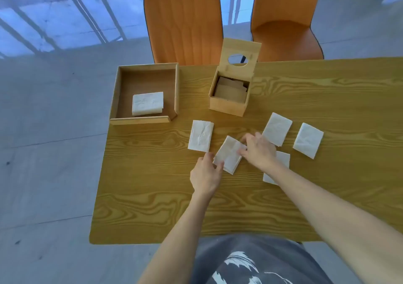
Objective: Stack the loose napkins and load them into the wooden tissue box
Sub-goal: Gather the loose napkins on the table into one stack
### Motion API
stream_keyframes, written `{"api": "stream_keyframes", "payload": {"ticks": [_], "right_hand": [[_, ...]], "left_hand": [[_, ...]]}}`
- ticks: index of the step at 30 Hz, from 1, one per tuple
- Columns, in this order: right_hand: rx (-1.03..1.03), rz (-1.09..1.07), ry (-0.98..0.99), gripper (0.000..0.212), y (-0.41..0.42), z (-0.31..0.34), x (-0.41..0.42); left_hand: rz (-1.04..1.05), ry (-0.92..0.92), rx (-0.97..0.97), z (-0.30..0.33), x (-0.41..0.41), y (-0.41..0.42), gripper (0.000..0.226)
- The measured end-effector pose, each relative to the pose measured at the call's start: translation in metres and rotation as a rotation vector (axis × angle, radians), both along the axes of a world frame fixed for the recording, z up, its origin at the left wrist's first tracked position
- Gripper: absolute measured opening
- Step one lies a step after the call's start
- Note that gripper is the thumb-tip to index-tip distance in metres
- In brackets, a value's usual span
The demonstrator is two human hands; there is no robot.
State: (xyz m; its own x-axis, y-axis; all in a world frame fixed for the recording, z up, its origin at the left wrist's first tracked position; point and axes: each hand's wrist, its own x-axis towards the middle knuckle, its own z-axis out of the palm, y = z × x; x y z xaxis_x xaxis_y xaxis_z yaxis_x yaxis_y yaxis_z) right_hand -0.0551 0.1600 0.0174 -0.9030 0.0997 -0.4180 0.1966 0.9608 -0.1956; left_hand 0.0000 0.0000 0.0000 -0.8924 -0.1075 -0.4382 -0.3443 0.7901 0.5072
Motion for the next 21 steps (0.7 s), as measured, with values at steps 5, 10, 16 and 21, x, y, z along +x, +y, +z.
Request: {"api": "stream_keyframes", "payload": {"ticks": [5, 10, 16, 21], "right_hand": [[-0.009, -0.030, -0.009, 0.036, 0.000, -0.002, -0.001], [-0.106, -0.031, -0.022, 0.025, 0.001, -0.003, -0.003], [-0.428, -0.034, -0.140, 0.036, 0.004, -0.007, -0.008], [-0.802, -0.123, -0.330, 0.018, 0.001, 0.005, -0.015]], "left_hand": [[0.001, 0.012, -0.031, -0.004, 0.003, 0.006, 0.043], [0.040, 0.030, -0.018, -0.007, 0.008, 0.009, 0.033], [0.099, 0.051, 0.056, -0.009, 0.009, 0.006, 0.043], [0.110, -0.006, 0.187, -0.010, 0.000, -0.009, 0.035]]}}
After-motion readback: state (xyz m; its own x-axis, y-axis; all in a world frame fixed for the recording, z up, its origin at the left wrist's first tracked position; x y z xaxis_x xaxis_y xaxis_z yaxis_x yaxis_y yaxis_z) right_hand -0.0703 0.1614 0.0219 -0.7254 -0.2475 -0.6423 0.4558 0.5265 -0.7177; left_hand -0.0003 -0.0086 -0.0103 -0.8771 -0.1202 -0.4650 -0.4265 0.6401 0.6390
